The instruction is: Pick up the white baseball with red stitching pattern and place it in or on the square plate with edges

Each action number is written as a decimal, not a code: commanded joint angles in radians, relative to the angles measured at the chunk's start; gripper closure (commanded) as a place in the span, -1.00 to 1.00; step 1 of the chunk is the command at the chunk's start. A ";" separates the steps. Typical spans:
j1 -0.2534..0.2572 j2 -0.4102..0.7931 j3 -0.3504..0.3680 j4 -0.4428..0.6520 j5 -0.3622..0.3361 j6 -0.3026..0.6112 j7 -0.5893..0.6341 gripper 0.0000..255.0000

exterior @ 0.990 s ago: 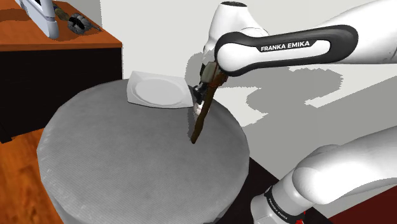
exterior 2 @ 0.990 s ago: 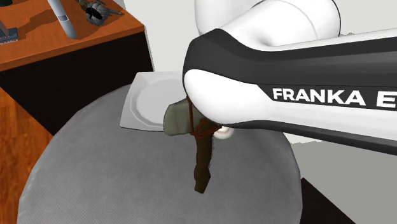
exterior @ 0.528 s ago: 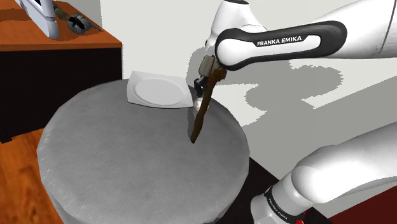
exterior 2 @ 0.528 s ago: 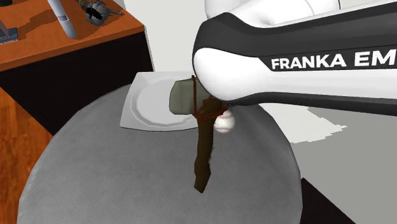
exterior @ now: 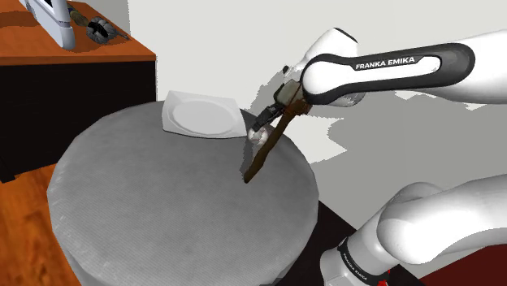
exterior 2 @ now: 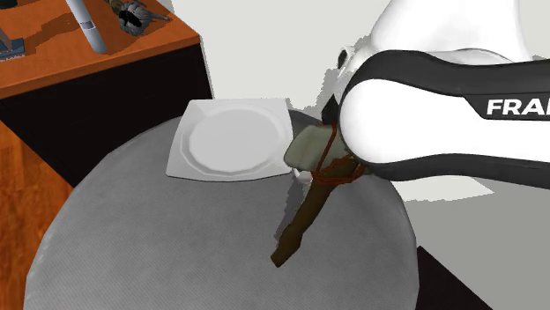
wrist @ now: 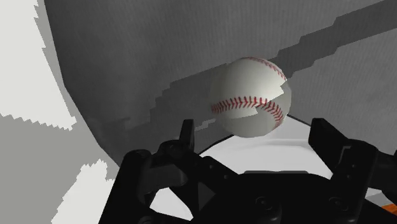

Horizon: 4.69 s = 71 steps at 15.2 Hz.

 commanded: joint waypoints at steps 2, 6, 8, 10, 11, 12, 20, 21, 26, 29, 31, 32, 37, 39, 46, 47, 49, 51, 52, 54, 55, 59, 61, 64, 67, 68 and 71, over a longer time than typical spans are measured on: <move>-0.019 0.053 0.036 -0.025 -0.018 0.049 -0.022 -1.00; -0.147 0.049 0.167 -0.021 0.073 0.043 -0.087 -1.00; -0.216 0.040 0.236 -0.018 0.122 0.032 -0.122 -1.00; -0.277 0.030 0.297 -0.015 0.165 0.020 -0.153 -1.00; -0.277 0.037 0.300 -0.011 0.165 0.025 -0.151 1.00; -0.278 0.023 0.292 -0.016 0.163 0.013 -0.157 1.00; -0.263 -0.086 0.259 -0.055 0.345 0.084 -0.167 1.00; -0.263 -0.086 0.260 -0.055 0.345 0.084 -0.167 -1.00; -0.284 -0.117 0.301 -0.069 0.200 -0.028 -0.228 -1.00; -0.293 -0.075 0.325 -0.078 0.215 0.024 -0.236 -1.00; -0.334 -0.055 0.376 -0.079 0.255 0.049 -0.263 -1.00; -0.369 -0.055 0.415 -0.077 0.286 0.049 -0.285 -1.00; -0.518 -0.107 0.559 -0.064 0.417 -0.004 -0.377 -1.00; -0.565 -0.128 0.603 -0.059 0.459 -0.025 -0.406 -1.00; -0.602 -0.124 0.611 0.016 0.398 -0.078 -0.346 1.00; -0.599 -0.132 0.604 0.010 0.399 -0.082 -0.350 1.00; -0.597 -0.144 0.590 0.029 0.463 -0.041 -0.354 1.00; -0.618 -0.129 0.568 0.062 0.411 -0.158 -0.341 -1.00; -0.637 -0.105 0.548 0.099 0.361 -0.271 -0.330 -1.00; -0.645 -0.086 0.550 0.107 0.347 -0.293 -0.327 -1.00; -0.645 -0.076 0.558 0.102 0.350 -0.277 -0.327 -1.00; -0.650 -0.034 0.593 0.081 0.361 -0.211 -0.328 -1.00; -0.653 -0.016 0.607 0.074 0.365 -0.184 -0.328 -1.00; -0.652 -0.016 0.607 0.074 0.365 -0.184 -0.328 -1.00; -0.652 -0.016 0.607 0.074 0.364 -0.184 -0.328 -1.00; -0.652 -0.016 0.607 0.074 0.364 -0.184 -0.328 -1.00; -0.652 -0.016 0.607 0.074 0.365 -0.183 -0.328 1.00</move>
